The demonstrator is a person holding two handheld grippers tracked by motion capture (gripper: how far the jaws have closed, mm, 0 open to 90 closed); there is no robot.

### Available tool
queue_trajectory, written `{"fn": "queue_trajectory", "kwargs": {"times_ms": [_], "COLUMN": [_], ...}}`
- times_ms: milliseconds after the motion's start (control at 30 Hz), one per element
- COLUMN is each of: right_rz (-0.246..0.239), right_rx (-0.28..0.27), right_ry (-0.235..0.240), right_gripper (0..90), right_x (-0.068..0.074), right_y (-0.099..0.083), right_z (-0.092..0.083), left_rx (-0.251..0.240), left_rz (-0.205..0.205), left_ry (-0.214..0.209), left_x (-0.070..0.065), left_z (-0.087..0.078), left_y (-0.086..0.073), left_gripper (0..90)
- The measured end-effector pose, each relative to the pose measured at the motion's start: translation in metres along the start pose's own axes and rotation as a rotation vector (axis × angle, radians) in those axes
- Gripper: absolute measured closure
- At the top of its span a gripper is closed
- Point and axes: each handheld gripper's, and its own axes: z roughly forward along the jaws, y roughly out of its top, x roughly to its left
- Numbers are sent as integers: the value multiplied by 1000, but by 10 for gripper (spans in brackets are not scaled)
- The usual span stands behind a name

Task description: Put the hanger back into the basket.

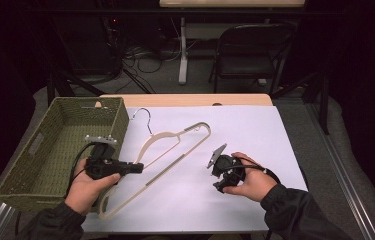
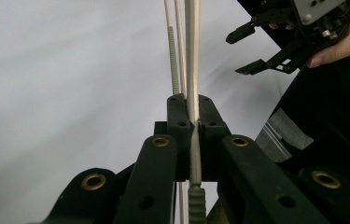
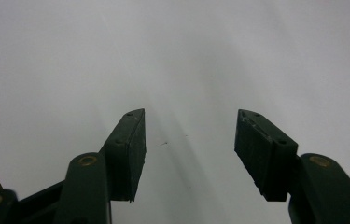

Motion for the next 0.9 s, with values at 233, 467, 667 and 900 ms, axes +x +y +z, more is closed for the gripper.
{"fn": "queue_trajectory", "kwargs": {"times_ms": [233, 467, 667, 900], "right_rz": [-1, -7, 4, 9], "right_rx": [-2, 0, 11, 15], "right_ry": [-2, 1, -2, 0], "right_gripper": [431, 430, 430, 431], "right_x": [-1, -2, -3, -4], "right_y": [-1, 0, 1, 1], "right_z": [-1, 2, 2, 4], "left_rx": [-23, -61, -100, -137], "left_rz": [-18, -43, -73, -102], "left_ry": [20, 38, 52, 86], "left_x": [8, 30, 54, 79], "left_z": [-41, -79, -106, -133], "left_y": [6, 7, 4, 0], "left_gripper": [870, 871, 870, 871]}}
